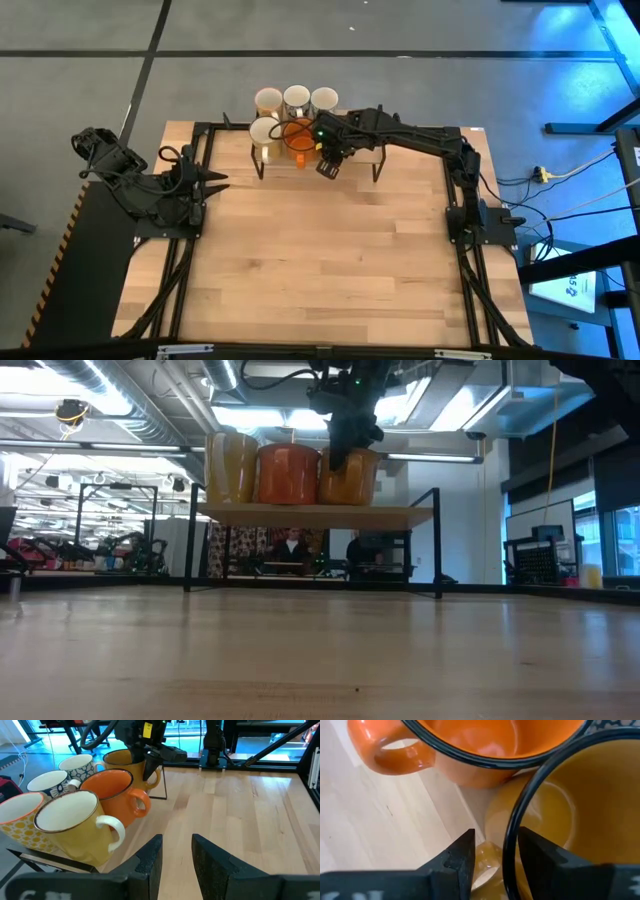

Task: Place coffee mugs
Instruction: Put the dark yellow mug on the shelf, then return to Home Position

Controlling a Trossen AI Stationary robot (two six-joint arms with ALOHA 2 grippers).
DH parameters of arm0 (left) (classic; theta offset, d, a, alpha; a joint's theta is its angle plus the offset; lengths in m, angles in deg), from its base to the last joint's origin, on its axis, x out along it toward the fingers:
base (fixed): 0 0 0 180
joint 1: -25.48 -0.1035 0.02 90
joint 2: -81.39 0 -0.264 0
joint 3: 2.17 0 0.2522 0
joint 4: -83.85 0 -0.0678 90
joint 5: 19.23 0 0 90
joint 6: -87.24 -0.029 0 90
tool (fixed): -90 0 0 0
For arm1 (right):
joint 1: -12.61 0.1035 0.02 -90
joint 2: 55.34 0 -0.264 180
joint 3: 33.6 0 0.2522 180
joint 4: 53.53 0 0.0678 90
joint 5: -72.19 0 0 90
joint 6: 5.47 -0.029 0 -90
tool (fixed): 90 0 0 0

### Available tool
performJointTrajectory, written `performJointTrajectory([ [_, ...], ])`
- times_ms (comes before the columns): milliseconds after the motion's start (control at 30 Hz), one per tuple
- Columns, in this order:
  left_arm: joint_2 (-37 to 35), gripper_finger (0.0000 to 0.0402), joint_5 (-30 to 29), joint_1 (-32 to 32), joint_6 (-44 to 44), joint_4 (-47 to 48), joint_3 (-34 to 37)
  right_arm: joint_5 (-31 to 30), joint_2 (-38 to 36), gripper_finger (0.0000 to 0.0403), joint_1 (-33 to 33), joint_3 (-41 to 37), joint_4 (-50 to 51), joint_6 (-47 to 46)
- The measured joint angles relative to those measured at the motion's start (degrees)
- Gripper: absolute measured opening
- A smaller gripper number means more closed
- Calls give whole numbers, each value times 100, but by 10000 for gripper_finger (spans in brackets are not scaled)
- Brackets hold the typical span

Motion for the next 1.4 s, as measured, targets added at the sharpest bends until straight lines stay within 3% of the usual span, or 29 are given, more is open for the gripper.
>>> performJointTrajectory([
  [800, 0, 98, -2, 0, -2, -2, 0, -646, -5, 136, 4, 0, 150, -537],
  [1400, -1, 98, -1, -1, 2, -2, 0, -383, -6, 136, 2, -2, -269, -434],
])
